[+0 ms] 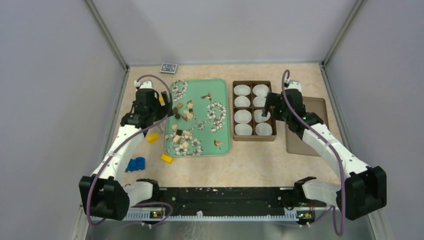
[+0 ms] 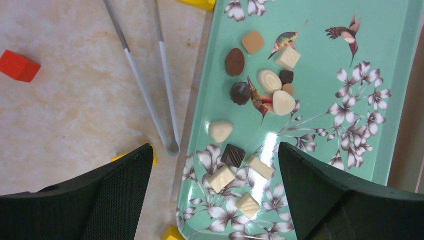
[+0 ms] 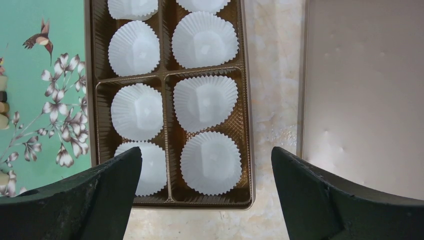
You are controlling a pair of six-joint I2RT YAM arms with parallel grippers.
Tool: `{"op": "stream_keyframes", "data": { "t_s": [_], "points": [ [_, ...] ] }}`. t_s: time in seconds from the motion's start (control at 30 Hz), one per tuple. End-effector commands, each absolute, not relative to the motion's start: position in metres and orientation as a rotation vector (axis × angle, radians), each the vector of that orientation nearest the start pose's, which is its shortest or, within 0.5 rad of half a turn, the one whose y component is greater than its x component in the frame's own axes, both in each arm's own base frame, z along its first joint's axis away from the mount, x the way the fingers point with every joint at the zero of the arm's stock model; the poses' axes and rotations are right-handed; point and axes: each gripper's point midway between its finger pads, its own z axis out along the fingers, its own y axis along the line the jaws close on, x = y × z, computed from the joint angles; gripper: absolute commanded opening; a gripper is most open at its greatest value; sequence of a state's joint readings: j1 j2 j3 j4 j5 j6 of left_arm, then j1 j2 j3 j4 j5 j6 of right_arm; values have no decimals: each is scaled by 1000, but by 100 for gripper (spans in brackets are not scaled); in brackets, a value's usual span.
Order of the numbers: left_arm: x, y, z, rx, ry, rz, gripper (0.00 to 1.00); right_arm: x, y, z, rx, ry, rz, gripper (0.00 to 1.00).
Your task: Pack the chocolate
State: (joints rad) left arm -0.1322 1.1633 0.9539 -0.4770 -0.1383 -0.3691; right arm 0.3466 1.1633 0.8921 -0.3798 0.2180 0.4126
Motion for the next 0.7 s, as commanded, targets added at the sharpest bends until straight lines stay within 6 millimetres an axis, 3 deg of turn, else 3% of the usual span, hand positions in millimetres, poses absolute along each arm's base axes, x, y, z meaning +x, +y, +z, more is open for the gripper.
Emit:
{"op": "stream_keyframes", "data": {
  "t_s": [0.0, 0.37, 0.5, 0.67],
  "points": [
    [337, -16, 204, -446, 2110, -42, 99, 339, 100, 196, 209, 2089, 229, 99],
    [336, 10, 188, -546, 2115, 141, 99, 336, 94, 203, 215, 2064, 214, 99],
    [341, 7, 169, -538, 2213, 162, 99, 337, 96, 205, 213, 2060, 222, 99],
    [354, 6, 125, -562, 2365, 207, 99, 335, 97, 206, 203, 2057, 233, 99]
  ]
}}
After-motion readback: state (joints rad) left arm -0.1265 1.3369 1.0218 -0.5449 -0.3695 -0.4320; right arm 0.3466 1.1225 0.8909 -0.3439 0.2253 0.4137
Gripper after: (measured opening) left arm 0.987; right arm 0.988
